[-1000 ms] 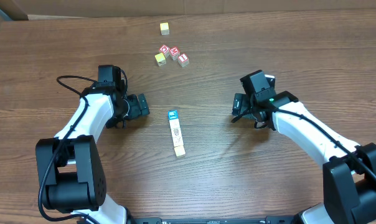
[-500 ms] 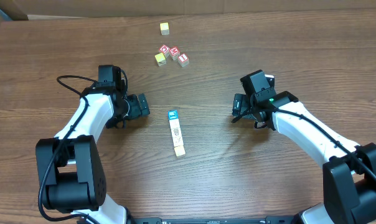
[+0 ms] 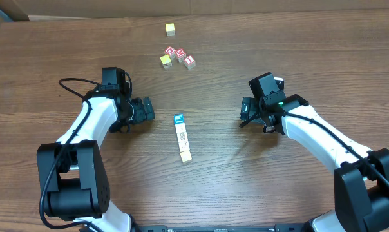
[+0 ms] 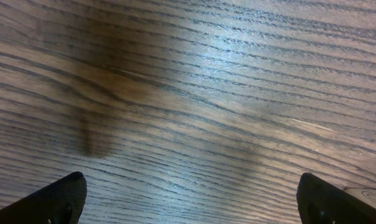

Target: Flip 5 blocks

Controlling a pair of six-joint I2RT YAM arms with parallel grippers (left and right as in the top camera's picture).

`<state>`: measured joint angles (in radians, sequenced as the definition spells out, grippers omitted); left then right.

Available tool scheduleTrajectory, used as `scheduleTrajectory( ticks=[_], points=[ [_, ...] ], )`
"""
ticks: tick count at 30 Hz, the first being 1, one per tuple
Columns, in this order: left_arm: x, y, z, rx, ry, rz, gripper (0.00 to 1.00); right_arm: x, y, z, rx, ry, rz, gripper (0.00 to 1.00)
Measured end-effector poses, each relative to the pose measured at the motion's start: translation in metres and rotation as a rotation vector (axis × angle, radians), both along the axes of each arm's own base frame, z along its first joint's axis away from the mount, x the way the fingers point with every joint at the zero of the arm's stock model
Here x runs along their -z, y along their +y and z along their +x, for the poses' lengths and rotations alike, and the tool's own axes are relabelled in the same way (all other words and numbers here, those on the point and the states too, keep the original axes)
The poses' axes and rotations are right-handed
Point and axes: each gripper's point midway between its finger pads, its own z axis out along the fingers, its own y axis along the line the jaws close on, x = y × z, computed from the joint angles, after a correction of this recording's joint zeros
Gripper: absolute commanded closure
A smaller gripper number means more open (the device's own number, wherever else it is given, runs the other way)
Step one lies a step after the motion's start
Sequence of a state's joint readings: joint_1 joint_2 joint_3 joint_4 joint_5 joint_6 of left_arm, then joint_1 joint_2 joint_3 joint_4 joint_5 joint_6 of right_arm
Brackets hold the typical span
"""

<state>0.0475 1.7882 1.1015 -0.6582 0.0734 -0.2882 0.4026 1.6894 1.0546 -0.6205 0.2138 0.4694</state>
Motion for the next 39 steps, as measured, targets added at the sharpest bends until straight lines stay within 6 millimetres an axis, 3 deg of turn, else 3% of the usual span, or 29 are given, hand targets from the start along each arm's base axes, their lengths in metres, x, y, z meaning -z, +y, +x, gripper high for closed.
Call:
scheduleTrajectory(
  ticks=[4,7,21,31,39],
  points=[
    [0.000,0.000,0.000,0.000,0.000,0.000,0.00,-0.008,0.001,0.001,0.000,-0.020,0.009,0.00],
    [0.000,0.000,0.000,0.000,0.000,0.000,0.00,-0.027,0.001,0.003,0.000,-0.069,0.029,0.00],
    [0.000,0.000,0.000,0.000,0.000,0.000,0.00,-0.157,-0.003,-0.007,-0.002,-0.408,0.172,0.00],
    [0.000,0.000,0.000,0.000,0.000,0.000,0.00,-0.259,-0.023,-0.051,0.001,-0.700,0.293,0.00],
    [0.000,0.000,0.000,0.000,0.000,0.000,0.00,-0.302,-0.045,-0.104,0.000,-0.835,0.352,0.00]
  ],
)
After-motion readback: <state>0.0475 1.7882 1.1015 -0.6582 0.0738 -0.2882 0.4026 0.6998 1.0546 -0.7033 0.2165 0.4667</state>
